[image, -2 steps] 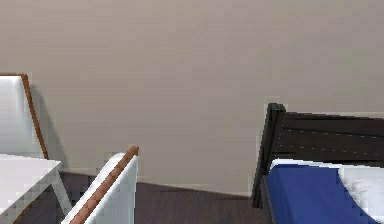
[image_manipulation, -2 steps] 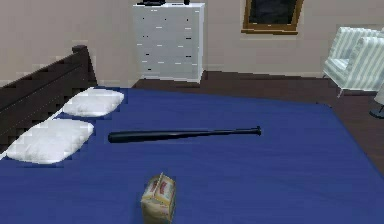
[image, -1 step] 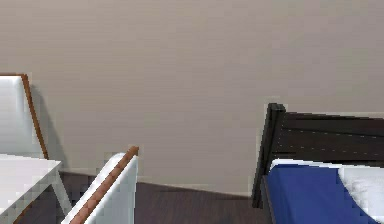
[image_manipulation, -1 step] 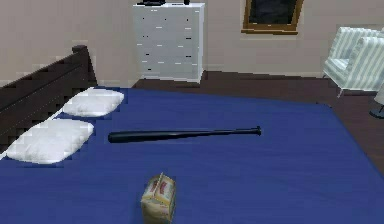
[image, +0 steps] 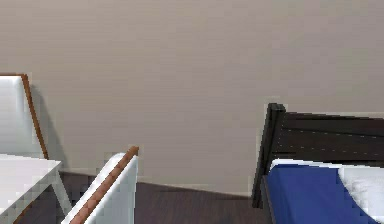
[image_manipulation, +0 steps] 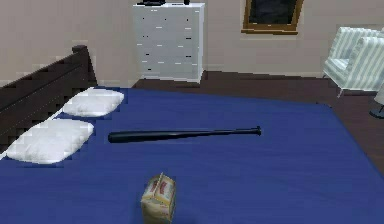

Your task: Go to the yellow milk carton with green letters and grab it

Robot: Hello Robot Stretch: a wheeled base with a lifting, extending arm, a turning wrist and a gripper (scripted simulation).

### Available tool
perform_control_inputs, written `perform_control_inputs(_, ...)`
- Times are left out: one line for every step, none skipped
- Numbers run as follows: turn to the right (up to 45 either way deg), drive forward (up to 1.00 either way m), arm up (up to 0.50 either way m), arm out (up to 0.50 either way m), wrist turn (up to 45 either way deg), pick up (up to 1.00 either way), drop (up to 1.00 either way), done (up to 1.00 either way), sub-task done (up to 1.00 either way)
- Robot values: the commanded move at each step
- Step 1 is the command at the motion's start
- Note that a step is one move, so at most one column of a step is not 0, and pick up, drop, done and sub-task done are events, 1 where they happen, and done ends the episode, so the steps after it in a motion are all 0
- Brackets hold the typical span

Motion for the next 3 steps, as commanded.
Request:
perform_control_inputs(0.0,0.0,0.0,0.16,0.0,0.0,0.0,0.0,0.0)
perform_control_inputs(0.0,0.0,0.0,0.0,45.0,0.0,0.0,0.0,0.0)
perform_control_inputs(0.0,0.0,0.0,0.0,45.0,0.0,0.0,0.0,0.0)
